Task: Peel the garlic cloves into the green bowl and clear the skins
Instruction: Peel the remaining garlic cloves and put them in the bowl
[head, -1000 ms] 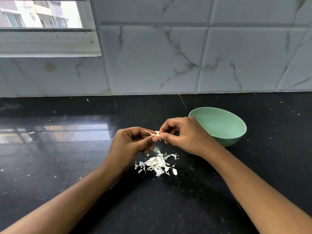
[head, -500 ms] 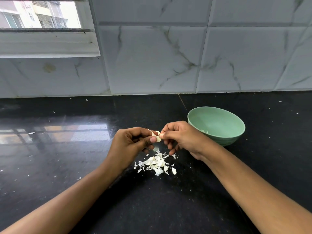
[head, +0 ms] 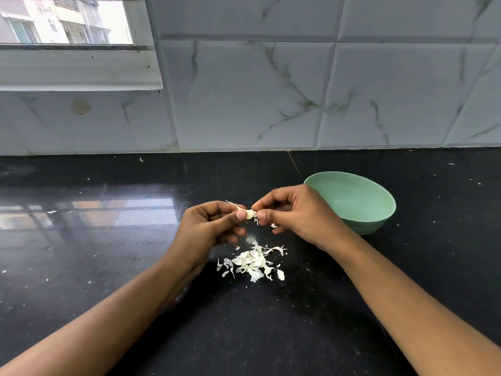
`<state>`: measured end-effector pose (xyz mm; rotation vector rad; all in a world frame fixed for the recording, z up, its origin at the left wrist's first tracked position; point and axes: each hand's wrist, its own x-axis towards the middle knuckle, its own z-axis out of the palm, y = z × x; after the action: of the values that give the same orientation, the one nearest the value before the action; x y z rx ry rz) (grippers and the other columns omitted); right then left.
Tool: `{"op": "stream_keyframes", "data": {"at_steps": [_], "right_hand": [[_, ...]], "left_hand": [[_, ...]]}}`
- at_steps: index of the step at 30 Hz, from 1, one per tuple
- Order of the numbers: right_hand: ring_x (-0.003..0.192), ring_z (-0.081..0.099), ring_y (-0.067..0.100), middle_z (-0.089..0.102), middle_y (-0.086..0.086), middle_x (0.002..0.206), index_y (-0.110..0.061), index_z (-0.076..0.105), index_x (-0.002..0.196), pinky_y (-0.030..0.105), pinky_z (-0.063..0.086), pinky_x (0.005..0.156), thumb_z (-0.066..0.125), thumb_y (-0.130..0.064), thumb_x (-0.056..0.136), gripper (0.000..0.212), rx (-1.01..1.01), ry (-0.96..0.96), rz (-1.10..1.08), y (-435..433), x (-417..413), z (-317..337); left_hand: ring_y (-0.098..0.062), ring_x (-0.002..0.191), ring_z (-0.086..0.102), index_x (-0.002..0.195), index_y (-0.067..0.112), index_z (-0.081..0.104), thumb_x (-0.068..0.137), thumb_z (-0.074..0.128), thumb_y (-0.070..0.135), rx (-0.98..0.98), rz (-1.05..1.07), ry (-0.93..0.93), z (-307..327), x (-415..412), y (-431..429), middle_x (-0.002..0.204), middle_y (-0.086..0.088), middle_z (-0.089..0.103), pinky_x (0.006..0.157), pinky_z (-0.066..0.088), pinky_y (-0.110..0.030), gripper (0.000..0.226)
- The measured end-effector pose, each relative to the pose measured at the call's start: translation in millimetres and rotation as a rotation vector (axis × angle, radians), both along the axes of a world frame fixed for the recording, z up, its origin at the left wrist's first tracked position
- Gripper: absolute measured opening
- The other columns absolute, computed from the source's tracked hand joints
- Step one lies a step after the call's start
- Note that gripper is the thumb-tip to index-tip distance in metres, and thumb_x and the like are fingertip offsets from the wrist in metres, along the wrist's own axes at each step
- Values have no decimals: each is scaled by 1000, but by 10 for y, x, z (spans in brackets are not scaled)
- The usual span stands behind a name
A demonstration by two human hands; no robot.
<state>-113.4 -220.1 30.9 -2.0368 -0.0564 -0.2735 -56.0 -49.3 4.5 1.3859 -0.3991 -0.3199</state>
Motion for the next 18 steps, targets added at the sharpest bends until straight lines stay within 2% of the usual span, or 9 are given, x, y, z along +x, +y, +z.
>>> {"op": "stream_keyframes", "data": {"at_steps": [3, 7, 10, 14, 16, 18], "right_hand": [[65, 68, 18, 72, 0, 70, -29, 73, 78, 38, 58, 64, 79, -15, 76, 15, -135, -158, -57, 80, 7, -69], [60, 64, 8, 70, -7, 67, -21, 74, 78, 29, 54, 59, 80, -17, 73, 9, -189, -311, -79, 118, 9, -117], [56, 61, 8, 67, -8, 63, -19, 73, 75, 24, 50, 55, 81, -16, 72, 9, -219, -344, -88, 109, 7, -106], [62, 57, 8, 63, -8, 67, -15, 69, 73, 25, 46, 58, 76, -20, 75, 9, -387, -426, -39, 109, 8, -98], [63, 57, 7, 62, -9, 68, -17, 67, 74, 26, 46, 58, 73, -23, 76, 8, -439, -407, -12, 136, 12, -122], [58, 58, 6, 61, -13, 63, -20, 66, 72, 25, 47, 56, 73, -21, 77, 9, -411, -326, -76, 125, 18, -127]], "left_hand": [[-7, 53, 64, 81, 6, 68, 67, 69, 17, -45, -21, 128, 7, 13, 6, 68, -3, 71, 47, 49, -14, 18], [-7, 52, 64, 76, 7, 67, 66, 69, 16, -69, -29, 146, 24, 16, 19, 68, -6, 71, 46, 50, -14, 14], [-8, 52, 64, 74, 7, 66, 65, 69, 16, -73, -18, 122, 23, 10, 14, 66, -5, 70, 47, 50, -14, 13], [-8, 52, 65, 75, 5, 64, 66, 68, 15, -101, -5, 122, 23, 9, 7, 65, -5, 70, 47, 50, -15, 14], [-8, 53, 66, 75, 5, 63, 66, 69, 15, -106, 1, 115, 24, 6, 5, 64, -5, 71, 47, 51, -15, 15], [-9, 56, 67, 76, 5, 63, 65, 70, 15, -98, 17, 88, 20, 2, -1, 68, -6, 72, 49, 51, -16, 17]]}}
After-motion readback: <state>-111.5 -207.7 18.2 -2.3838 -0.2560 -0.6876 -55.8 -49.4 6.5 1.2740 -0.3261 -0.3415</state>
